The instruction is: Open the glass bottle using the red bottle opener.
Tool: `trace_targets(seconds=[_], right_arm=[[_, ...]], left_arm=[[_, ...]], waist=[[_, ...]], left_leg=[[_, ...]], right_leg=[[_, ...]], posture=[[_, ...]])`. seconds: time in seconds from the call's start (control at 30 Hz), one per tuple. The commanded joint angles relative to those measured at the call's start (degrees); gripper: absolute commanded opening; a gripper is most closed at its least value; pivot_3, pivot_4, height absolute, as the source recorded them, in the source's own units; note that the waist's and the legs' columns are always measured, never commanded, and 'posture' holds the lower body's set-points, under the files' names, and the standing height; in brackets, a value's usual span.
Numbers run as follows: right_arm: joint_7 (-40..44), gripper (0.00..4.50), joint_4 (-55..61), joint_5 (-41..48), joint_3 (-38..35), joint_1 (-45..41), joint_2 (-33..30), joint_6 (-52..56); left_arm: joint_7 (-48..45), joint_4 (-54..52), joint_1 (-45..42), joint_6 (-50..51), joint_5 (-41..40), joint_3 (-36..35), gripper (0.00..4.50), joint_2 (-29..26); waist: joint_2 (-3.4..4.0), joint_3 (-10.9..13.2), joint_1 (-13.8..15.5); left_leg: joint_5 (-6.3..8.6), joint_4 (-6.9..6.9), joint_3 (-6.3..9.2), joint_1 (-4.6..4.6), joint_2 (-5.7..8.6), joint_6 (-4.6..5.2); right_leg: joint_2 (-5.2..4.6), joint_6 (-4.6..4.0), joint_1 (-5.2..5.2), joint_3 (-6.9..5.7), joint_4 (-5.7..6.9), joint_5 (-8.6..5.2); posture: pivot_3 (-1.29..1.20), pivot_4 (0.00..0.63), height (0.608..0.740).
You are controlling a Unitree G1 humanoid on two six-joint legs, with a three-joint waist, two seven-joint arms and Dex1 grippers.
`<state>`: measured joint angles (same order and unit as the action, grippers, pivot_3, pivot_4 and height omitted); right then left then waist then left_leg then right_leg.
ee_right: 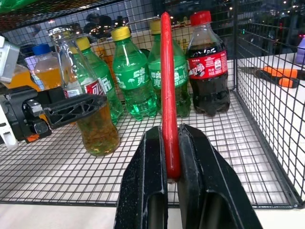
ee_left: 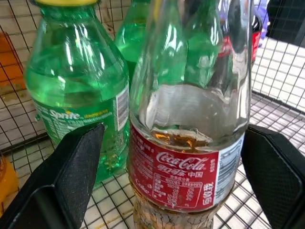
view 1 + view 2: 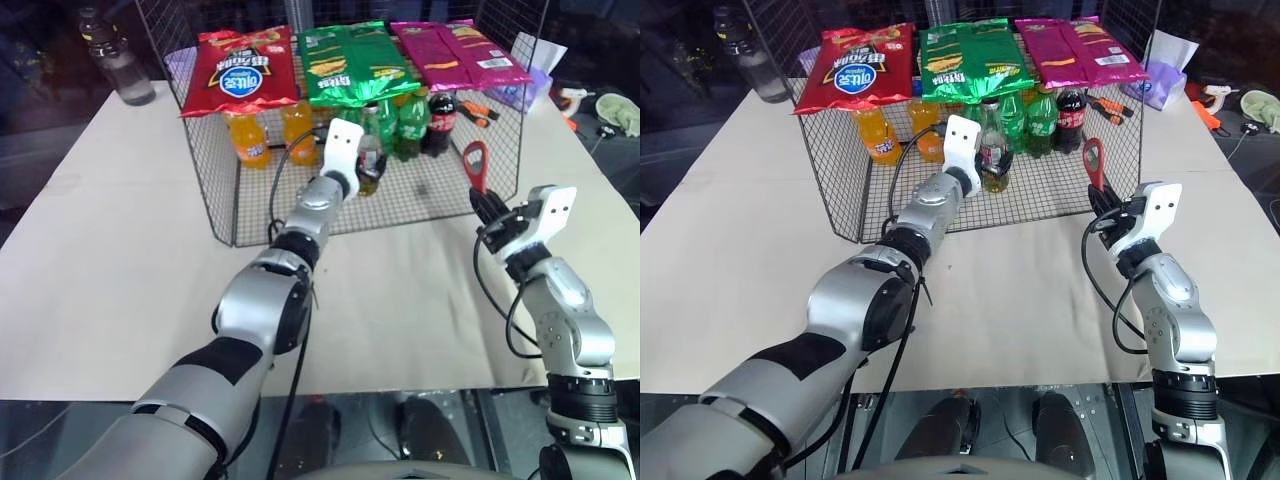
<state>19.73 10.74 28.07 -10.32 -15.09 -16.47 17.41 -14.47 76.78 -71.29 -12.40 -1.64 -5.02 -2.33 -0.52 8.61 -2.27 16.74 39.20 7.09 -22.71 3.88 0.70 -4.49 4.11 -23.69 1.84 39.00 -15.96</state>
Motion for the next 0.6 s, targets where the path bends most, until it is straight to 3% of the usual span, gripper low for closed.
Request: trace_targets(seconds=[0.03,0.17,0.3,0.33,0.6], right_arm=[[0.4,0.00,3.0,0.2,-0.7,-0.2,-0.3,-0.9],[0.7,0.00,2.9,-0.1,-0.4,-0.1,-0.2,-1.3],[0.7,0.00,3.0,-0.4,-0.2,0.1,-0.1,-1.4],[0.7,0.00,2.9,-0.5,-0.2,0.1,-0.1,-1.5],[1.3,0.00,2.8,-1.0,0.0,0.1,-0.3,-1.7]], left_arm=[[0.2,-0.2,-2.2,1.2,0.6,-0.9,4.44,0.6],[0.7,0.1,-2.4,1.9,1.3,-1.4,4.44,0.7],[1.4,0.1,-2.7,1.9,1.9,-1.8,2.89,0.7],[1.4,0.1,-2.7,1.9,2.0,-1.9,2.75,0.7],[-0.7,-0.4,-2.5,1.2,1.4,-3.4,2.77,1.1]], waist=[[0.00,0.0,0.0],[0.00,0.0,-0.1],[0.00,0.0,0.0],[0.00,0.0,-0.1],[0.00,0.0,-0.1]], left_leg=[[0.00,0.00,0.00,0.00,0.01,0.00],[0.00,0.00,-0.01,0.00,0.00,0.00],[0.00,0.00,-0.01,0.00,0.00,0.00],[0.00,0.00,-0.01,0.00,0.00,0.00],[0.00,0.01,-0.02,0.00,0.00,0.00]], right_leg=[[0.00,0.00,0.00,0.00,0.00,0.00],[0.00,0.00,-0.01,0.01,0.01,0.00],[0.00,0.00,-0.02,0.02,0.02,0.00],[0.00,0.00,-0.02,0.02,0.03,0.00],[0.00,0.00,-0.03,0.03,0.04,0.00]], posture=[[0.00,0.150,0.740],[0.00,0.150,0.740],[0.00,0.150,0.740],[0.00,0.150,0.740],[0.00,0.150,0.740]])
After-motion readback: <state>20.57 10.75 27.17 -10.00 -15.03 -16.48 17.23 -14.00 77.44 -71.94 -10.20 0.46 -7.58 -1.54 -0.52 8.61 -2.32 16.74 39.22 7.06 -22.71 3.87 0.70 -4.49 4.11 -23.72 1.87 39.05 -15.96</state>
